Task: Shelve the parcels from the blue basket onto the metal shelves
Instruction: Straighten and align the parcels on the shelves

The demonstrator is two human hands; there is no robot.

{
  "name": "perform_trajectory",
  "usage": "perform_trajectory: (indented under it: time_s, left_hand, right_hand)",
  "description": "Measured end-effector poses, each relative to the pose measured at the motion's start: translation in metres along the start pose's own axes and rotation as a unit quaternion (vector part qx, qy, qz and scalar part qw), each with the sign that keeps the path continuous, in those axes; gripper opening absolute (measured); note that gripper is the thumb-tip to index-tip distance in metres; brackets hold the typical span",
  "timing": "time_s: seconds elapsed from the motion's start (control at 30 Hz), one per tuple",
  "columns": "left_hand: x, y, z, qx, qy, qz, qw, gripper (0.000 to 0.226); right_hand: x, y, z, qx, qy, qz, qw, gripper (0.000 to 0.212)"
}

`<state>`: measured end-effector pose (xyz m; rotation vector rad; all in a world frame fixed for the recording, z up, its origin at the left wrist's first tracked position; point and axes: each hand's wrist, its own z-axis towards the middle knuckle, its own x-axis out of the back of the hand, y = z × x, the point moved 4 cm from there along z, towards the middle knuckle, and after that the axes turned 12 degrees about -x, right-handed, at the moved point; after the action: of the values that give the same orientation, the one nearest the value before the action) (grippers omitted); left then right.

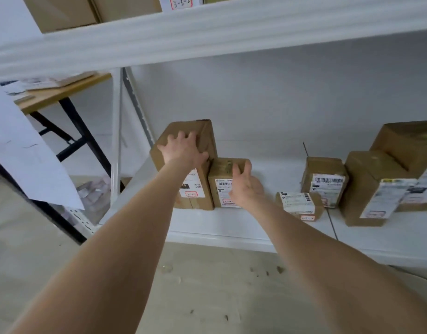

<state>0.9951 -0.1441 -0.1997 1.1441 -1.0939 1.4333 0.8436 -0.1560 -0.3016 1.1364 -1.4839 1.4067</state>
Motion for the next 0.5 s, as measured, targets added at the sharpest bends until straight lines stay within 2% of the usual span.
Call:
perform_trajectory:
  time_s: [0.33, 0.43, 0.5]
  left_hand:
    - [0.002, -0.031, -0.022, 0.041, -0.017, -0.020, 0.999, 0.063]
    - [0.003, -0.031, -0.026, 0.050, -0.029, -0.011, 0.998, 0.064]
    - [0.003, -0.012, -0.027, 0.014, 0.006, 0.025, 1.000, 0.063]
  right_hand:
    - [-0.010, -0.027, -0.022, 0.063, -0.024, 0.017, 0.998, 0.092]
    - [-0.010, -0.022, -0.022, 0.064, -0.045, 0.040, 0.996, 0.106]
    - [-0.007, -0.005, -0.022, 0.055, -0.027, 0.025, 0.998, 0.118]
